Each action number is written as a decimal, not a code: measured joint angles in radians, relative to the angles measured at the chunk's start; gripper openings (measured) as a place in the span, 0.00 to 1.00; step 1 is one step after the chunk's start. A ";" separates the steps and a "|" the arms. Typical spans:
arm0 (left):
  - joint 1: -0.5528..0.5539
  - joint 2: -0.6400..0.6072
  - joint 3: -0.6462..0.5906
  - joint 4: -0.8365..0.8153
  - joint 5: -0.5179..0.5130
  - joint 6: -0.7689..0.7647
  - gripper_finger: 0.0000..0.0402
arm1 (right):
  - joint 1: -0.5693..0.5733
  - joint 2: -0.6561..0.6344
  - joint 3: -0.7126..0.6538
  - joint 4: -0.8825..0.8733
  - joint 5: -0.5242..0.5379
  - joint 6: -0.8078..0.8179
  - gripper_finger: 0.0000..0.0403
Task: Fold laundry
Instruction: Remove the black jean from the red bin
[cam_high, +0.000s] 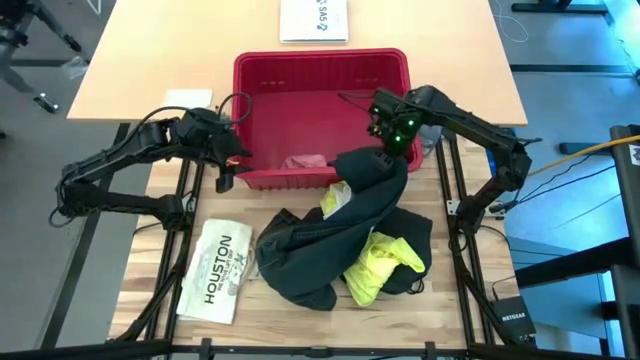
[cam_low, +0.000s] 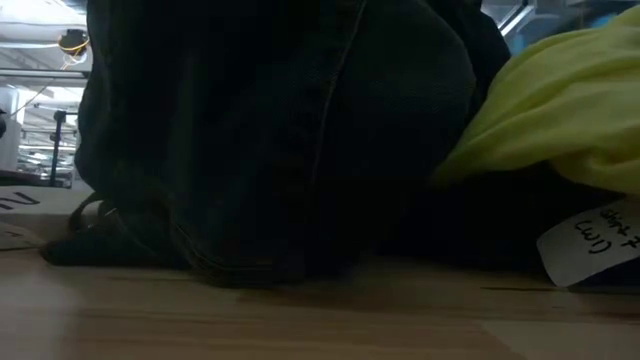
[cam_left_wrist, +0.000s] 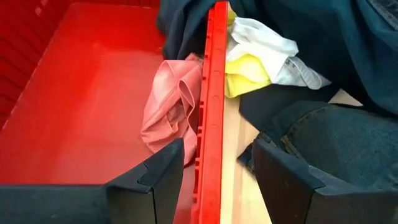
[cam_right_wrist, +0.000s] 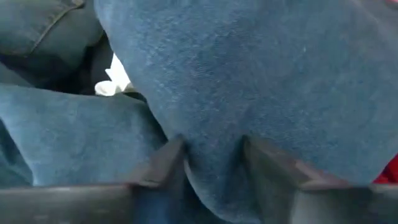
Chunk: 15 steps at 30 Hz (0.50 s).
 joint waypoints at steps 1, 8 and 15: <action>0.000 -0.002 0.000 0.000 -0.003 -0.003 0.45 | 0.008 -0.005 0.002 0.011 0.004 0.000 0.26; 0.000 -0.012 0.000 0.024 -0.015 -0.006 0.45 | 0.046 -0.022 0.117 0.047 0.045 0.026 0.02; 0.001 -0.013 0.000 0.048 -0.033 -0.012 0.45 | 0.160 -0.022 0.383 0.109 0.046 0.064 0.01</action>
